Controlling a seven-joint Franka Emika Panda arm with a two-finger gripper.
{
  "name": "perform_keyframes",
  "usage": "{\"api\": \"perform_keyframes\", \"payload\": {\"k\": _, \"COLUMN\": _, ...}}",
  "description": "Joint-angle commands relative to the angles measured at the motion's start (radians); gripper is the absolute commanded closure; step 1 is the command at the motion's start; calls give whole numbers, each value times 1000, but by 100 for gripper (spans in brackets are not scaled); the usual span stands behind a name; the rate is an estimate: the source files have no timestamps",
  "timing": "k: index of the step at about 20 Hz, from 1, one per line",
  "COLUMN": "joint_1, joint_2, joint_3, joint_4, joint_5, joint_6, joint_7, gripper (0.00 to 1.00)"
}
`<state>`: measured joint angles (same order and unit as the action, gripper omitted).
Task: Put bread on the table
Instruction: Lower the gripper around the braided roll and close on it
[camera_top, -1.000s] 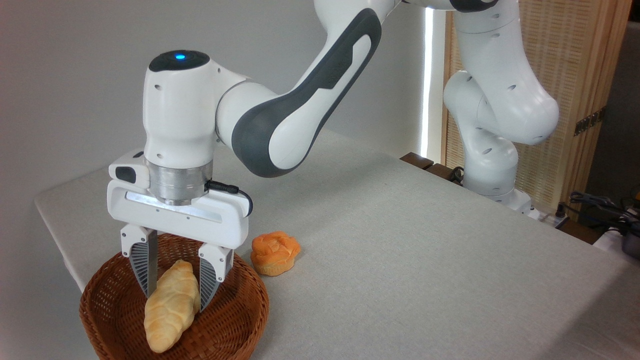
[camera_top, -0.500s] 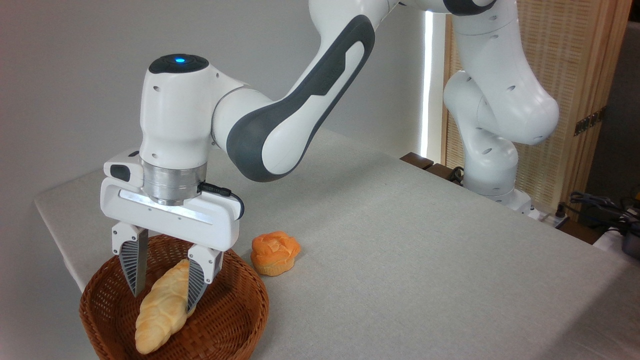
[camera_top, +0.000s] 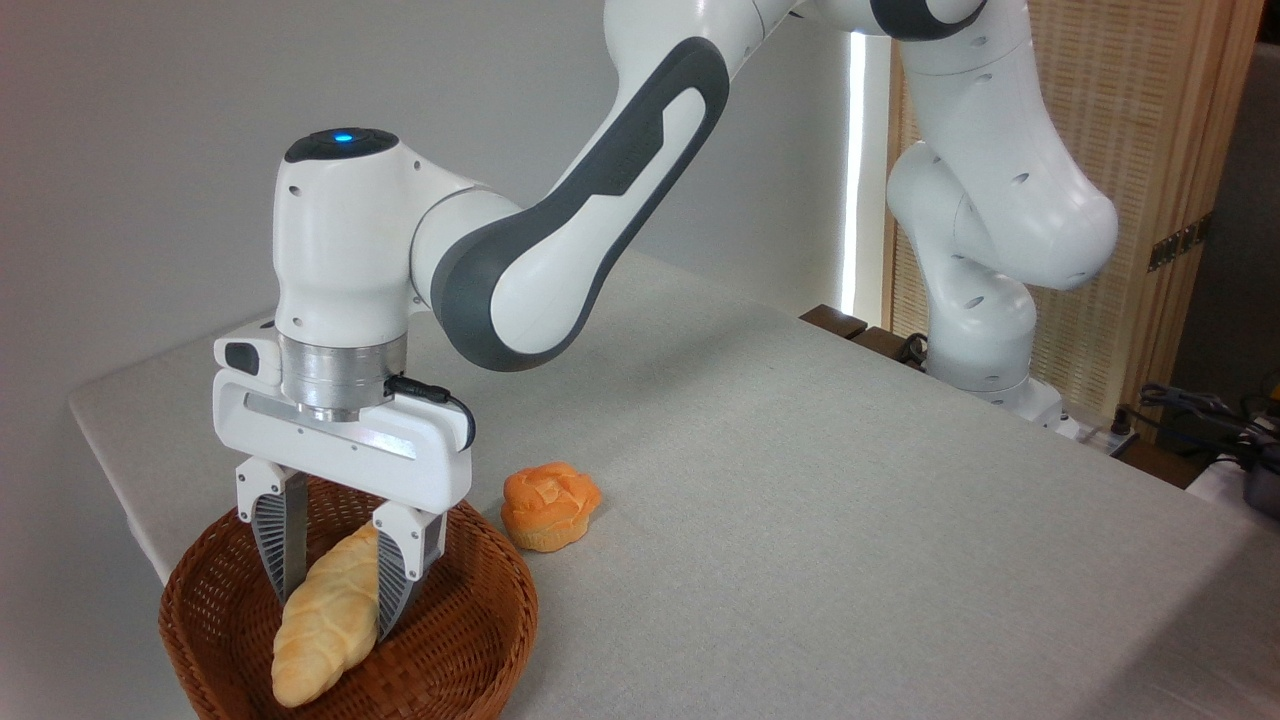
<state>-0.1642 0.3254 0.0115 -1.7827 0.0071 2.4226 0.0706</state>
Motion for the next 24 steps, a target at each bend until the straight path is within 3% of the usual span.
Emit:
{"api": "perform_keyframes", "payload": {"k": 1, "joint_1": 2, "joint_2": 6, "joint_3": -1, "joint_4": 14, "joint_5": 17, "joint_6": 12, "joint_7": -3, "gripper": 0}}
{"api": "perform_keyframes", "payload": {"k": 2, "joint_1": 2, "joint_2": 6, "joint_3": 1, "joint_4": 14, "joint_5": 16, "joint_6": 12, "joint_7": -2, "gripper": 0}}
{"api": "perform_keyframes", "payload": {"k": 3, "joint_1": 3, "joint_2": 6, "joint_3": 1, "joint_4": 14, "joint_5": 19, "joint_6": 13, "joint_7": 0, "gripper": 9}}
{"api": "perform_keyframes", "payload": {"k": 5, "joint_1": 3, "joint_2": 6, "joint_3": 1, "joint_4": 14, "joint_5": 37, "joint_6": 12, "joint_7": -2, "gripper": 38}}
{"api": "perform_keyframes", "payload": {"k": 7, "joint_1": 3, "joint_2": 6, "joint_3": -1, "joint_4": 14, "joint_5": 40, "joint_6": 13, "joint_7": 2, "gripper": 56}}
{"api": "perform_keyframes", "payload": {"k": 12, "joint_1": 8, "joint_2": 0, "joint_3": -1, "joint_4": 14, "joint_5": 39, "joint_6": 13, "joint_7": 11, "gripper": 58}}
{"api": "perform_keyframes", "payload": {"k": 17, "joint_1": 9, "joint_2": -2, "joint_3": -1, "joint_4": 14, "joint_5": 39, "joint_6": 13, "joint_7": 12, "gripper": 68}}
{"api": "perform_keyframes", "payload": {"k": 22, "joint_1": 9, "joint_2": -22, "joint_3": 1, "joint_4": 14, "joint_5": 36, "joint_6": 13, "joint_7": 11, "gripper": 65}}
{"api": "perform_keyframes", "payload": {"k": 24, "joint_1": 9, "joint_2": -64, "joint_3": 1, "joint_4": 14, "joint_5": 28, "joint_6": 4, "joint_7": 6, "gripper": 64}}
